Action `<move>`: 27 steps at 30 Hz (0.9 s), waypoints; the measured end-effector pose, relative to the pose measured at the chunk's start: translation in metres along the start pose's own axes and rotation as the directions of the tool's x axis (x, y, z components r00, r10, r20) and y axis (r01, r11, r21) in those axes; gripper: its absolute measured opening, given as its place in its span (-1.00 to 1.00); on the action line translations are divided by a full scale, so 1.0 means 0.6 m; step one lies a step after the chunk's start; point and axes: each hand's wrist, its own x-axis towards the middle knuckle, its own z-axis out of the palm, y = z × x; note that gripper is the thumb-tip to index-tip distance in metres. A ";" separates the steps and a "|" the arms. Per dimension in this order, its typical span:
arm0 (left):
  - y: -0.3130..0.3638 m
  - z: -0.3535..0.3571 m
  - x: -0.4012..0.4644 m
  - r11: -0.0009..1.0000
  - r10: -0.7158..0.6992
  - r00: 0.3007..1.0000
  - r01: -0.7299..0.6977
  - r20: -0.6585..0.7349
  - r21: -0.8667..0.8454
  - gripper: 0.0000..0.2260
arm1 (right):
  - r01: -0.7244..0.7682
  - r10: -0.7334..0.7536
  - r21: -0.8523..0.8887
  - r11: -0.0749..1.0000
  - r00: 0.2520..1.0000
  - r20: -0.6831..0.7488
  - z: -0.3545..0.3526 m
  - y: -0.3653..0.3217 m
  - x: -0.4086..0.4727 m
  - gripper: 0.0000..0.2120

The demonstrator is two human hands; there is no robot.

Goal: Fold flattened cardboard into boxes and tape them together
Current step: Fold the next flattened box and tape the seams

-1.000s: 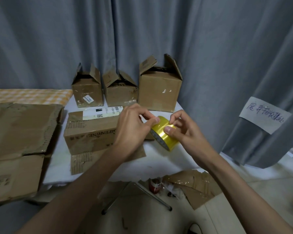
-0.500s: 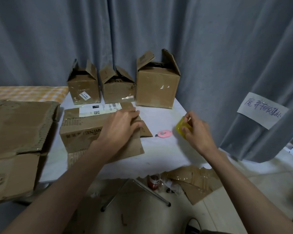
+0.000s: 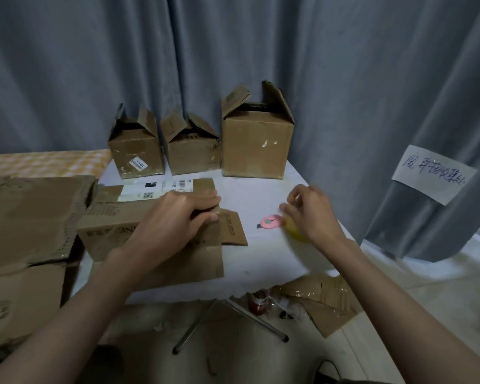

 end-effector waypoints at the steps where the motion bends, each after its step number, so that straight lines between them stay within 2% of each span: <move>1: -0.004 -0.005 -0.006 1.000 0.012 1.000 -0.012 0.020 -0.002 -0.59 | 0.042 -0.041 0.046 0.998 0.999 -0.036 -0.003 -0.013 0.003 -0.92; 5: -0.011 -0.020 -0.028 0.997 0.067 0.995 -0.065 0.075 -0.030 -0.55 | 0.097 -0.103 0.414 0.905 0.995 -0.008 0.002 -0.074 0.009 -0.89; 10: -0.013 -0.027 -0.047 0.989 0.127 0.987 -0.119 0.097 -0.086 -0.54 | 0.347 -0.361 0.353 0.869 0.932 -0.027 0.033 -0.145 0.020 -0.82; 14: -0.016 -0.023 -0.054 0.988 0.131 0.986 -0.121 0.105 -0.093 -0.53 | 0.367 -0.423 0.370 0.853 0.903 0.079 0.059 -0.171 0.032 -0.76; 22: -0.022 -0.014 -0.058 0.986 0.125 0.990 -0.116 0.072 -0.123 -0.51 | 0.130 -0.313 0.505 0.853 0.902 0.298 0.084 -0.160 0.052 -0.63; 27: -0.022 -0.005 -0.064 0.984 0.089 0.996 -0.087 0.009 -0.158 -0.46 | -0.146 -0.239 0.667 0.731 0.860 0.451 0.086 -0.142 0.056 -0.58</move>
